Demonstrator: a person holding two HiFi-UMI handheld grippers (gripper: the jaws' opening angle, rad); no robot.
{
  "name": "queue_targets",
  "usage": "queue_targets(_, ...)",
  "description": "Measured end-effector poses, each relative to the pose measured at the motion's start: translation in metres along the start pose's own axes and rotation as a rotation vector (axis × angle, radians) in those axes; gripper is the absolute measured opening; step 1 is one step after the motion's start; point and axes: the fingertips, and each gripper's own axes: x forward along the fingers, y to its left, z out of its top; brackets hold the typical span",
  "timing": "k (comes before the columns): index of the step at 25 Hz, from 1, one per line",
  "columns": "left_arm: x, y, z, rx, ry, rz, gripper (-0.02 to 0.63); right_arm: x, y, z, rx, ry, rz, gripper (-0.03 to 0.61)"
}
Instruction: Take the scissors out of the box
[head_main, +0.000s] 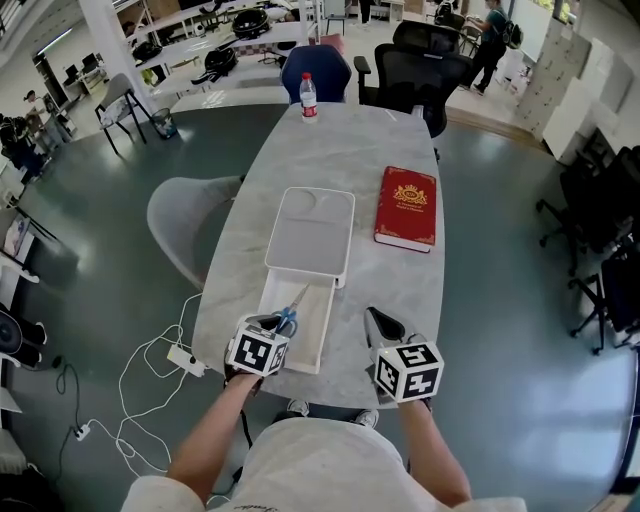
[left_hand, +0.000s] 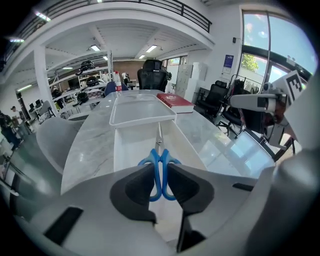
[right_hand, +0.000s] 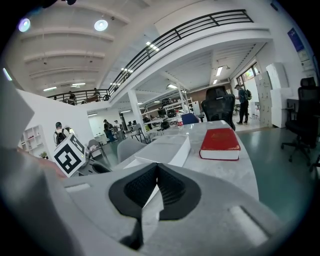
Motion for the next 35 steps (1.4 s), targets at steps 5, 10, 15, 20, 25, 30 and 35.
queue_targets(5, -0.011, 0.003, 0.015, -0.007, -0.068, 0.008, 0.081, 0.000, -0.003, 0.003, -0.001, -0.005, -0.007, 0.005)
queue_targets(10, -0.026, 0.006, 0.040, -0.006, -0.151, 0.017, 0.081, -0.001, -0.004, 0.006, -0.005, -0.011, -0.010, 0.005)
queue_targets(15, -0.042, 0.002, 0.070, 0.001, -0.254, 0.021, 0.081, -0.003, -0.007, 0.011, -0.014, -0.023, -0.016, 0.005)
queue_targets(20, -0.057, 0.001, 0.094, 0.000, -0.350, 0.002, 0.081, -0.008, -0.009, 0.027, -0.029, -0.056, -0.021, 0.005)
queue_targets(25, -0.078, 0.005, 0.114, 0.000, -0.448, 0.028, 0.081, -0.015, -0.012, 0.045, -0.052, -0.091, -0.033, 0.005)
queue_targets(30, -0.098, 0.004, 0.131, 0.004, -0.543, 0.040, 0.081, -0.021, -0.007, 0.061, -0.064, -0.130, -0.025, 0.005)
queue_targets(35, -0.117, 0.006, 0.144, -0.007, -0.634, 0.065, 0.081, -0.026, 0.003, 0.080, -0.096, -0.169, -0.012, 0.005)
